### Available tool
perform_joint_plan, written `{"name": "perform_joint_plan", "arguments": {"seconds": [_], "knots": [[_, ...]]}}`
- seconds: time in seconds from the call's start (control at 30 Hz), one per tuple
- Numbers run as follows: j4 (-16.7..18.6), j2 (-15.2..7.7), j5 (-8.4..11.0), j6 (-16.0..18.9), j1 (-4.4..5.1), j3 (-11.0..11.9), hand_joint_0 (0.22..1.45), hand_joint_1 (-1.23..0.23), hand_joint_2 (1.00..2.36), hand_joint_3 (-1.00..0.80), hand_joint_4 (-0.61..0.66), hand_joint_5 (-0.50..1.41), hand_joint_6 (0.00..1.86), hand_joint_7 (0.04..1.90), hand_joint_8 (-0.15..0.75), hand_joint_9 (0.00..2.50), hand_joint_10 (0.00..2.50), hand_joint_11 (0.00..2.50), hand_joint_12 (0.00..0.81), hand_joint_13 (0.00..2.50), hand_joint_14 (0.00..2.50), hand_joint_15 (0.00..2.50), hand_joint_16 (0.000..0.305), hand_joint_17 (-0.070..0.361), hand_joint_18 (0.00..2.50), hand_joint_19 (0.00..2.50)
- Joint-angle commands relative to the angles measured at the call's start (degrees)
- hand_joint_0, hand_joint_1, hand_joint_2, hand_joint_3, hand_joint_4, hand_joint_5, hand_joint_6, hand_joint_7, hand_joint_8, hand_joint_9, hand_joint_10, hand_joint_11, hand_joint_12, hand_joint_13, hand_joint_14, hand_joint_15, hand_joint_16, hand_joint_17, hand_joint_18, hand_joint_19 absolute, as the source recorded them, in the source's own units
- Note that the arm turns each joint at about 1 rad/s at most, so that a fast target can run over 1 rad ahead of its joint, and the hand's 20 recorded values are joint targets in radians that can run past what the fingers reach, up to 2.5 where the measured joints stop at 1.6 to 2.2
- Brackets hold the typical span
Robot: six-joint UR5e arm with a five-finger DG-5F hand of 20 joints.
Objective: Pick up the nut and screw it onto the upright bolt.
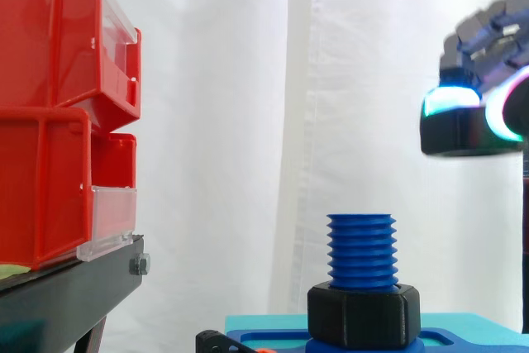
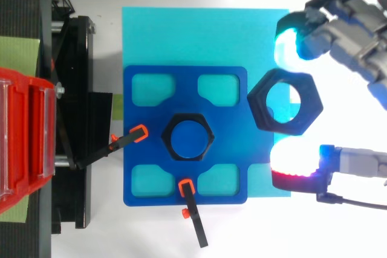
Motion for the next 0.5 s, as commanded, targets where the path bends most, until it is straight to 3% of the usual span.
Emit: {"name": "perform_joint_plan", "arguments": {"seconds": [0.0,0.1,0.13,0.23,0.47], "knots": [[-2.41,-0.07,-1.94,-1.33,-0.85,2.36,0.54,-0.67,1.0,-0.5,0.3,-0.18,0.5,1.13,0.322,0.45,0.01,0.18,0.335,0.15,0.0,0.0,0.047,0.106,0.1,0.0],[0.05,-0.33,-4.23,-3.7,-1.38,2.36,0.54,-0.67,1.0,-0.5,0.3,-0.18,0.5,1.13,0.32,0.45,0.01,0.17,0.335,0.14,0.0,0.0,0.047,0.106,0.1,0.0],[2.95,-1.12,-4.58,-5.64,-1.64,2.36,0.54,-0.67,1.0,-0.5,0.3,-0.18,0.5,1.13,0.321,0.45,0.01,0.17,0.336,0.14,0.0,0.0,0.047,0.106,0.1,0.0],[7.35,-2.7,-4.84,-8.54,-1.9,2.36,0.54,-0.67,1.0,-0.5,0.3,-0.18,0.5,1.12,0.322,0.45,0.01,0.17,0.336,0.15,0.0,0.0,0.047,0.106,0.1,0.0],[12.97,-4.99,-4.75,-10.12,-1.46,2.54,0.54,-0.67,1.0,-0.5,0.29,-0.18,0.5,1.12,0.321,0.45,0.01,0.17,0.335,0.14,0.0,0.0,0.047,0.106,0.1,0.0]]}}
